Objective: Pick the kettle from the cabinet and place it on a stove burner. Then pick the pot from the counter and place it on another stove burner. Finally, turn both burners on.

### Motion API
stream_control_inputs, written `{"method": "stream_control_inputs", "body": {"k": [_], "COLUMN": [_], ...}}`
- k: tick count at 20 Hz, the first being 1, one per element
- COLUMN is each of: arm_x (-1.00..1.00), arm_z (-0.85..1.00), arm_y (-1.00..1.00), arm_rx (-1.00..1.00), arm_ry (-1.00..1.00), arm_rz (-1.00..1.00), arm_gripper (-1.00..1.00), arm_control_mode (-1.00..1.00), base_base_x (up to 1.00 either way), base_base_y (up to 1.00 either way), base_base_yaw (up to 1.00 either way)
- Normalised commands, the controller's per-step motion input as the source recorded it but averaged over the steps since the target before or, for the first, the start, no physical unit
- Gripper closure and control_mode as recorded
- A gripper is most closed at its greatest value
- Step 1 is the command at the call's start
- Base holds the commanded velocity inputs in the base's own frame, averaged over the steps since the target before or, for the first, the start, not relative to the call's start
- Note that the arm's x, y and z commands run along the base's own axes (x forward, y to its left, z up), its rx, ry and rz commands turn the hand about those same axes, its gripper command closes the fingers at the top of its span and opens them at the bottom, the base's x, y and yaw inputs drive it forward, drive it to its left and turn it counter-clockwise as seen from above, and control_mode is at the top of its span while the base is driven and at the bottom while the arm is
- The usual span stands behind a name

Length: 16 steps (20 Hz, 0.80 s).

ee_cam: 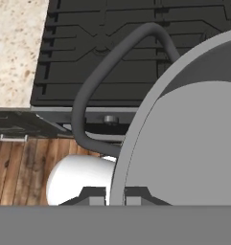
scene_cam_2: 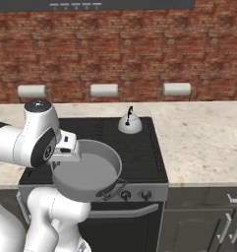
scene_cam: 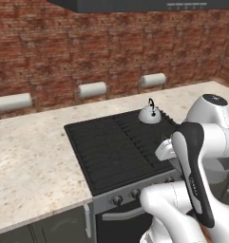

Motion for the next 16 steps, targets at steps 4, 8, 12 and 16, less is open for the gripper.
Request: {"method": "stream_control_inputs", "body": {"k": [4,8,12,16], "arm_x": [0.00,0.00,0.00,0.00], "arm_z": [0.00,0.00,0.00,0.00], "arm_y": [0.00,0.00,0.00,0.00], "arm_rx": [0.00,0.00,0.00,0.00], "arm_ry": [0.00,0.00,0.00,0.00], "arm_rz": [0.00,0.00,0.00,0.00], "arm_gripper": [1.00,1.00,1.00,1.00], "arm_control_mode": [1.00,1.00,1.00,1.00], "base_base_x": [0.41,0.53,0.41,0.24], "base_base_y": [0.33,0.13,0.11,0.20], "base_base_yaw": [-0.10,0.00,0.01,0.02]}}
